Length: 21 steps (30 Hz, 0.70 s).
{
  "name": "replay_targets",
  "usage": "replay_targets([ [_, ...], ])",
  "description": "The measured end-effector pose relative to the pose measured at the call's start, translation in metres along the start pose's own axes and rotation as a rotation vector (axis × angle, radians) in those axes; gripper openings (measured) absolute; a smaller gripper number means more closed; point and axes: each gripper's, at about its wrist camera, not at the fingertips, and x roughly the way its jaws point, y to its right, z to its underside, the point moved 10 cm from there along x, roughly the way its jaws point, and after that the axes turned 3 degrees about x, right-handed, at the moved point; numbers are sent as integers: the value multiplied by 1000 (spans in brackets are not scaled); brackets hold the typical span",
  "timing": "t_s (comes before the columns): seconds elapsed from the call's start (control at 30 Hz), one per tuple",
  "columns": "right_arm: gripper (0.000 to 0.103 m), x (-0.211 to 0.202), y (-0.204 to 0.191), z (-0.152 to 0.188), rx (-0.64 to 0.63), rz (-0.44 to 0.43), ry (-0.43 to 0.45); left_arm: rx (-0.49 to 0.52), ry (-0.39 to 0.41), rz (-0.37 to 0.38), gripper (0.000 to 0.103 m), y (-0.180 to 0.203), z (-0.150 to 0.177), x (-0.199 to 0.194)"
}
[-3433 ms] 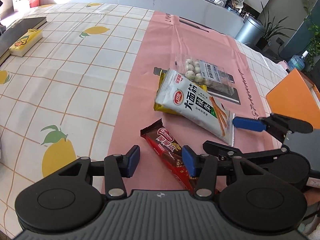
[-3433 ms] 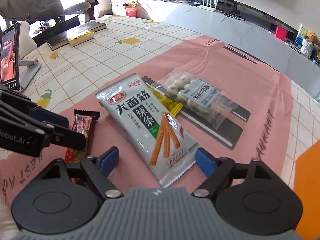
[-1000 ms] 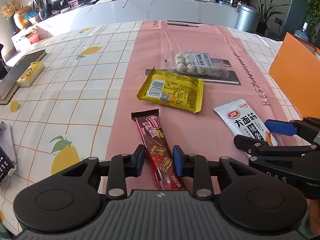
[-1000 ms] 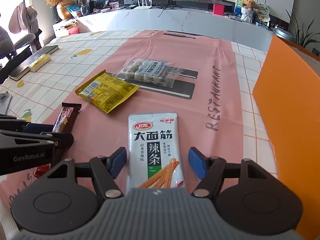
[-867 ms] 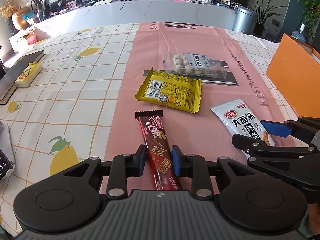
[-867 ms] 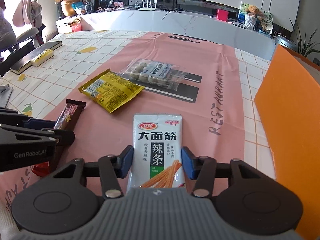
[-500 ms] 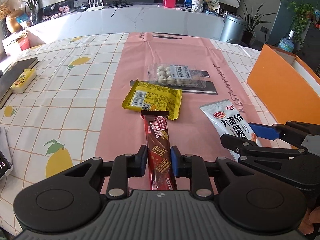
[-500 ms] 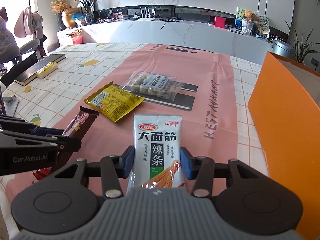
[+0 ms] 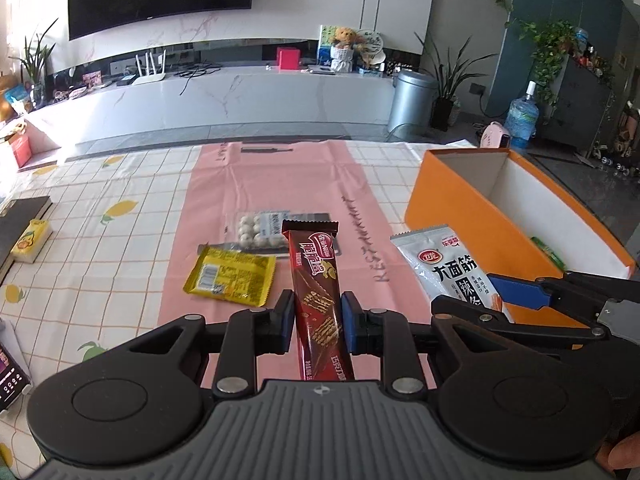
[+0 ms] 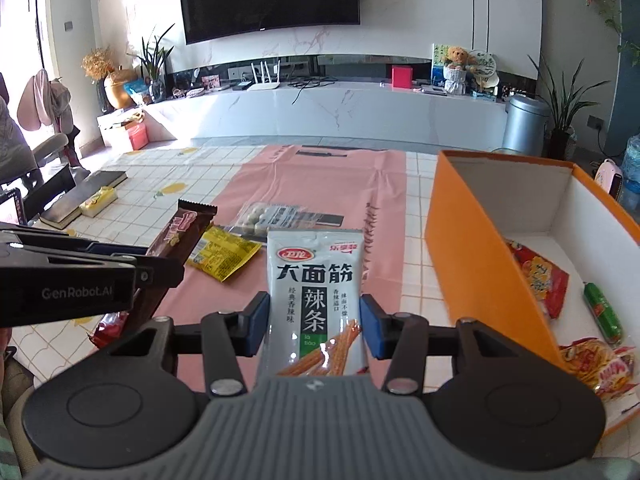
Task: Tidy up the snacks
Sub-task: 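Carry the chocolate bar and spicy-strip bag over the orange box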
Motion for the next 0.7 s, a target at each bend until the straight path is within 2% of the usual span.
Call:
replay_targets([
  [0.2,46,-42,43,-17,28,60,54,72,52,98,27,54,-31,-10],
  [0.37,46,-67,89,-27,81,103,62,158,58,190,27,107,-53,-3],
  [0.53,46,-80,140,-36,107,171,53,217,29,280,27,152,-73,16],
  [0.7,46,-76,188,-38,166,195,9,255,-45,334,27,186,-88,50],
])
